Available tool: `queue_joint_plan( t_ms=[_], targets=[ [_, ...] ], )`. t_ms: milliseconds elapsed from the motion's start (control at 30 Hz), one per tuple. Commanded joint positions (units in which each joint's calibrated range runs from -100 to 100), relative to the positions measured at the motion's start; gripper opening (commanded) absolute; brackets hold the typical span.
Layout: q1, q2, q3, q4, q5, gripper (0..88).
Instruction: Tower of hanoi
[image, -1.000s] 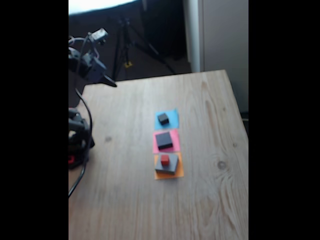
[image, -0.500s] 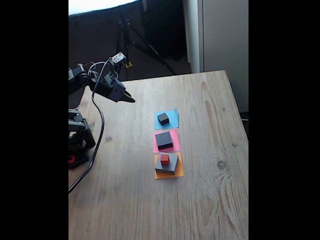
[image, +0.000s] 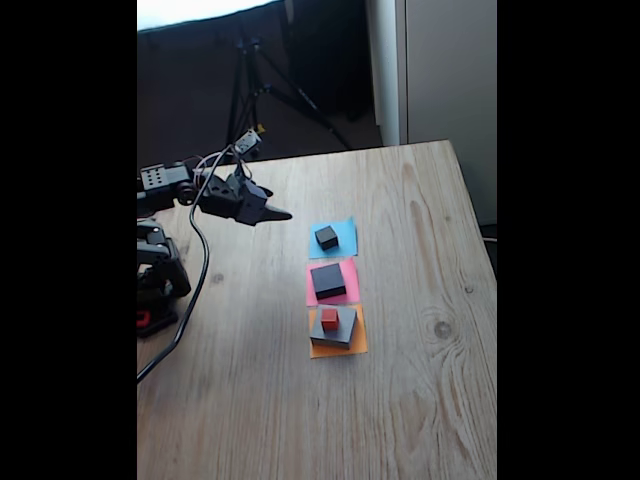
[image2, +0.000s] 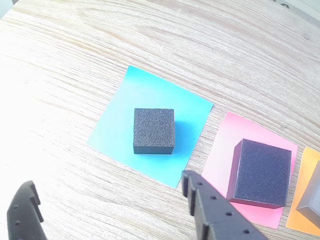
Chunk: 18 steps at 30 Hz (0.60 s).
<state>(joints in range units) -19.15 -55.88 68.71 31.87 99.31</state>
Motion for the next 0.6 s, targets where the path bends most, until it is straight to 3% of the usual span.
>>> queue_joint_plan(
  t_ms=[0,167,567],
  targets=[
    [1.2,0.1,3.4,-7.4,0.7,37.5],
    [3.1,3.8,12.7,-23.7,0.7,38.0],
    [6.6,16.1,16.1,-41.4,0.7,38.1]
  ],
)
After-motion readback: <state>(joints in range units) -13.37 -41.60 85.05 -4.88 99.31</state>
